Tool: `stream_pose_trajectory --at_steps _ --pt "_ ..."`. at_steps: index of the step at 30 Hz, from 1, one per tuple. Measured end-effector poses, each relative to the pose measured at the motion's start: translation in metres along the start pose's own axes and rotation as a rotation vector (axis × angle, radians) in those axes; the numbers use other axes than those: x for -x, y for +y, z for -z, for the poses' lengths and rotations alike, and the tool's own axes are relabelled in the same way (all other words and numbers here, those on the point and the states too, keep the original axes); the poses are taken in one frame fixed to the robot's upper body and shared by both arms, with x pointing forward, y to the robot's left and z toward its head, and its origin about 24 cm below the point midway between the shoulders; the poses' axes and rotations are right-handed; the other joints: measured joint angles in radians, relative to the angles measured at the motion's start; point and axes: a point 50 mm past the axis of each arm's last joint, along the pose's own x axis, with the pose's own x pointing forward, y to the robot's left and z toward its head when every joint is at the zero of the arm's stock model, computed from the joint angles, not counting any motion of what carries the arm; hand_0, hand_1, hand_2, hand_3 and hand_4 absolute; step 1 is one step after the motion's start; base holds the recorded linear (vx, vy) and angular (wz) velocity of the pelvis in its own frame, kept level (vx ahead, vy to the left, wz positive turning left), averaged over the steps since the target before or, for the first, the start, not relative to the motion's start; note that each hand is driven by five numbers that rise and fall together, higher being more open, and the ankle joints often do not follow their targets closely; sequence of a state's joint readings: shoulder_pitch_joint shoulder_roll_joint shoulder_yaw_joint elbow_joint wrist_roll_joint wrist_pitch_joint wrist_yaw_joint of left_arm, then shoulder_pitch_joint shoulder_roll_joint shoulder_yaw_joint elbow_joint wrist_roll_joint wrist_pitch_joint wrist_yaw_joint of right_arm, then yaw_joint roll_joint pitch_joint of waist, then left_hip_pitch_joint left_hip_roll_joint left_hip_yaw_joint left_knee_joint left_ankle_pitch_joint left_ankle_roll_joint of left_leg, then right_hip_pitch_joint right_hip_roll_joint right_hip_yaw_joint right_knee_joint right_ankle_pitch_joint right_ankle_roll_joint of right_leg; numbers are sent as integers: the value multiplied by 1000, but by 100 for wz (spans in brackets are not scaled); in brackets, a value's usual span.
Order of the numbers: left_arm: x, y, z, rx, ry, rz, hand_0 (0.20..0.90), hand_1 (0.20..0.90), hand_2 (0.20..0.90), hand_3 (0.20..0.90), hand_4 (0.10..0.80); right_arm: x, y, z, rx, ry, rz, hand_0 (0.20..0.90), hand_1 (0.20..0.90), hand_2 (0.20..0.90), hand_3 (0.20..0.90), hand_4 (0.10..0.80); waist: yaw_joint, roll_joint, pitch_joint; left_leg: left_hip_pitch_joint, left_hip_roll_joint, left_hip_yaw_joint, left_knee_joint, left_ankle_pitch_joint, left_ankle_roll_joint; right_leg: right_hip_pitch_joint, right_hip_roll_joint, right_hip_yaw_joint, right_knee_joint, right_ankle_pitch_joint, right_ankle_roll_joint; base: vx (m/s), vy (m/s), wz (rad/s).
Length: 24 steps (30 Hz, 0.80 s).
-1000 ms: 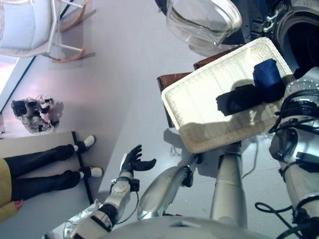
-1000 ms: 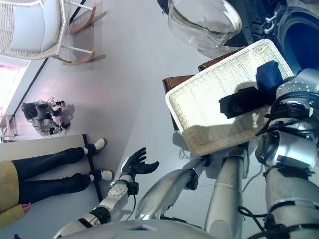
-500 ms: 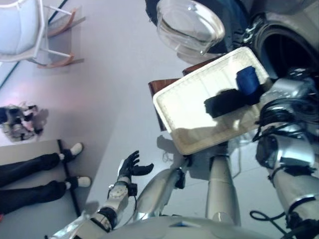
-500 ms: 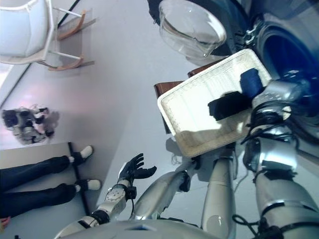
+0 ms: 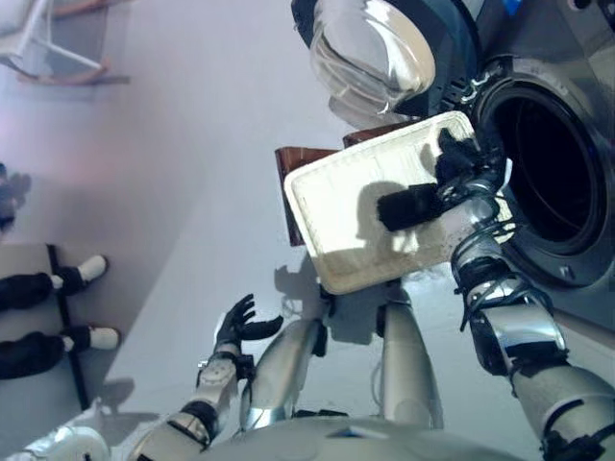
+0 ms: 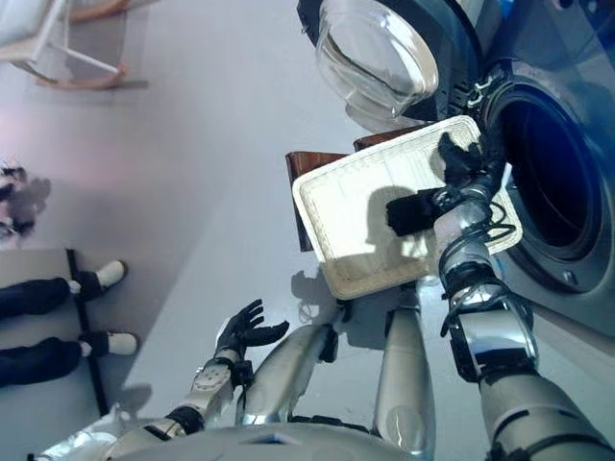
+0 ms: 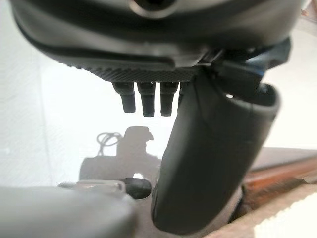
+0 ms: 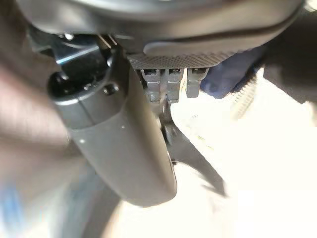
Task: Pick up the clothes and place them into the washing machine
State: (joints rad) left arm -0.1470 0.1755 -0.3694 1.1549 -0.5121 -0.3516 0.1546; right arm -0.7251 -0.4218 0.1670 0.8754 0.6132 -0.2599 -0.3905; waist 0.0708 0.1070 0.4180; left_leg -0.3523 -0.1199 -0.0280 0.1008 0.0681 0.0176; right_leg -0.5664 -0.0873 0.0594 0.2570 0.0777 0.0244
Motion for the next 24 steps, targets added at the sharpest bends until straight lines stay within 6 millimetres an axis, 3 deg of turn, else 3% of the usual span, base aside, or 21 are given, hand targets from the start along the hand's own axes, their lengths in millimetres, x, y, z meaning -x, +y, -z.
stream_pose_trajectory --at_steps 7,15,24 --pt "-2 17 -5 -30 -17 -64 900 900 900 900 800 5 -5 2 515 -104 -101 900 900 900 900 800 9 -24 12 2 1 -31 9 0 1 42 -9 -39 -43 12 7 -23 -8 13" --pt "-2 22 -7 -64 -31 -93 900 900 900 900 800 7 -12 8 908 -191 -140 900 900 900 900 800 18 -42 23 -7 2 -37 15 -3 1 43 -8 -44 -54 15 5 -5 1 2" --pt "-3 21 -12 -59 -58 -92 900 900 900 900 800 14 -17 30 1143 -173 -191 900 900 900 900 800 23 -43 24 -27 4 -35 20 -6 3 30 -7 -43 -67 21 7 0 0 0"
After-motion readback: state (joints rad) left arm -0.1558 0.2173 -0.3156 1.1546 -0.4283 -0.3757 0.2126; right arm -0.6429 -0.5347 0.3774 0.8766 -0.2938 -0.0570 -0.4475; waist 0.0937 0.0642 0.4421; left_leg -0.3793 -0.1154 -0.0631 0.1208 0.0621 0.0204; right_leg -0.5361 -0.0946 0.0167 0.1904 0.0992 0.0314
